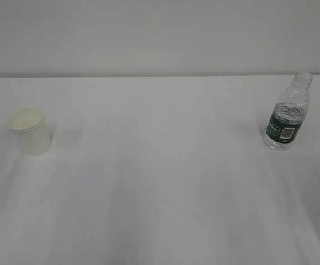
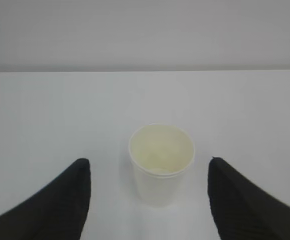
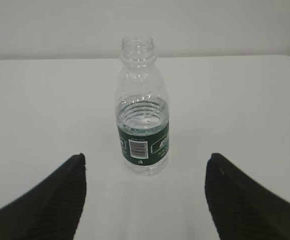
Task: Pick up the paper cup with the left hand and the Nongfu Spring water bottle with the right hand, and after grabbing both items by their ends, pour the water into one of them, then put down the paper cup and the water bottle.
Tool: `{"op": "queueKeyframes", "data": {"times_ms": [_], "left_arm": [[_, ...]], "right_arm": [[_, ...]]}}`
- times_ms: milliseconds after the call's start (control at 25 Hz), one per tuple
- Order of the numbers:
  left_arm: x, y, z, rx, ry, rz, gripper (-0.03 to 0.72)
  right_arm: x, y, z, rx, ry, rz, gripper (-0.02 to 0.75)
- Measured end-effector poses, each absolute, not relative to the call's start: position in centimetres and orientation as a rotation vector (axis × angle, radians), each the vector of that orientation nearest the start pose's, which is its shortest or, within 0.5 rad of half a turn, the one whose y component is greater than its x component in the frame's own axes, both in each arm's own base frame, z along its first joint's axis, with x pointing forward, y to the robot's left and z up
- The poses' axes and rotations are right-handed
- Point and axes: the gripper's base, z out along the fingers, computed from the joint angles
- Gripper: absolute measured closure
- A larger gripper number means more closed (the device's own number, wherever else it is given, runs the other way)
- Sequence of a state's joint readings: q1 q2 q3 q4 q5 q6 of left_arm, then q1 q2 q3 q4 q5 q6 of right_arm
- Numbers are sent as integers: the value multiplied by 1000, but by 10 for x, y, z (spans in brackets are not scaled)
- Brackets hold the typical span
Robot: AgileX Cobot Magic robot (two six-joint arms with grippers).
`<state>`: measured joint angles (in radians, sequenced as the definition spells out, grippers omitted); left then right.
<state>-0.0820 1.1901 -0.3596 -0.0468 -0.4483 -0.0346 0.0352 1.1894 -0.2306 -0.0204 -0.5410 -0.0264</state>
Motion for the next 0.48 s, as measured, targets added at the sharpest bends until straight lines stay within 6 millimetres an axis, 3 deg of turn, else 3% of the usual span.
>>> {"op": "queueKeyframes", "data": {"times_ms": [320,480], "left_arm": [[221,-16,208,-12,1903,-89,165],[206,-14,189,-74,1880,-127,165]], "right_arm": [[192,9,173,-86,1887,29,183],[191,10,166,-92,1888,32,183]]}}
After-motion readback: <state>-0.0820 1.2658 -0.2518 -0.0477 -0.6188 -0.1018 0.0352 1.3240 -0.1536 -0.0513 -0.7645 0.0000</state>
